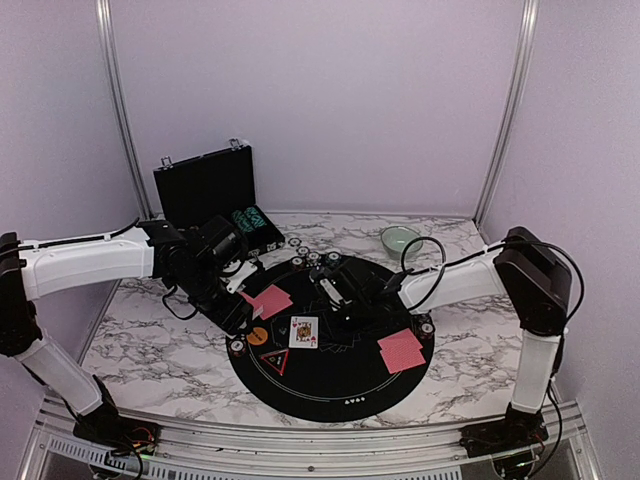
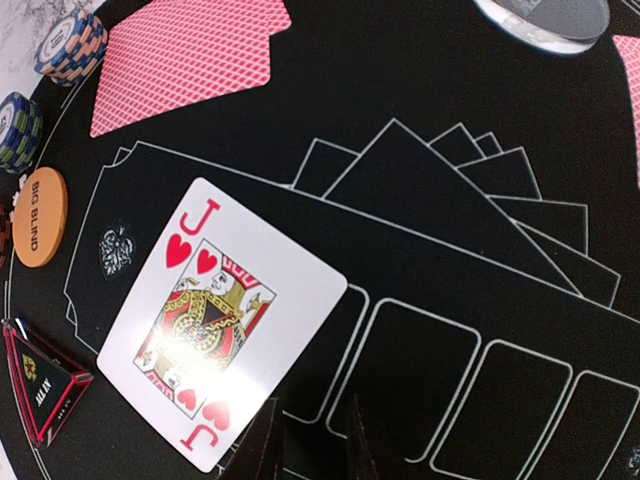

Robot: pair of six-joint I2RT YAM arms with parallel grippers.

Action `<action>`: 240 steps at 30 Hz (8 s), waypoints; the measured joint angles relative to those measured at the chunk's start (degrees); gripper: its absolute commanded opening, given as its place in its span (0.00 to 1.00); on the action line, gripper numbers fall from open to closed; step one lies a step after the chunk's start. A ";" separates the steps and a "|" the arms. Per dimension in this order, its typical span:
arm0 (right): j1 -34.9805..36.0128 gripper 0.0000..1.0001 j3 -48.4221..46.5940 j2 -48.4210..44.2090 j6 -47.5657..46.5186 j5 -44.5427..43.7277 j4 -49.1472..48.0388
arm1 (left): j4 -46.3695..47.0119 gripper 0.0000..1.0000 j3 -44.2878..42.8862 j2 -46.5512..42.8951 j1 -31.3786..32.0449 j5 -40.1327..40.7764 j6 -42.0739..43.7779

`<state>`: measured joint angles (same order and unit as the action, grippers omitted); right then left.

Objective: Distribute texas hold em gaming equipment

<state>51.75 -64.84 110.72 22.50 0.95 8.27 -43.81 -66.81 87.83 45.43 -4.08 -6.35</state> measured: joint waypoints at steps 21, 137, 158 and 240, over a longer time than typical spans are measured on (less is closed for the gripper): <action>3.39 0.08 -6.78 4.13 -1.14 -5.44 4.63 | -0.02 0.50 -0.96 -0.02 0.00 0.02 0.02; -5.75 0.60 1.66 1.18 31.23 49.40 -33.46 | -4.28 0.50 -14.03 9.62 8.63 2.12 2.99; -6.73 0.58 2.69 -0.15 30.86 48.65 -32.79 | -4.35 0.50 -13.97 9.62 8.66 2.25 2.97; -10.32 0.00 7.58 -7.52 34.84 49.13 -34.67 | -2.89 0.50 -8.92 7.41 7.78 3.08 2.62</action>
<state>41.43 -57.25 103.20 57.34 50.09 -26.39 -46.70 -75.72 95.24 53.21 -0.99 -3.73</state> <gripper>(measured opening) 0.005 0.654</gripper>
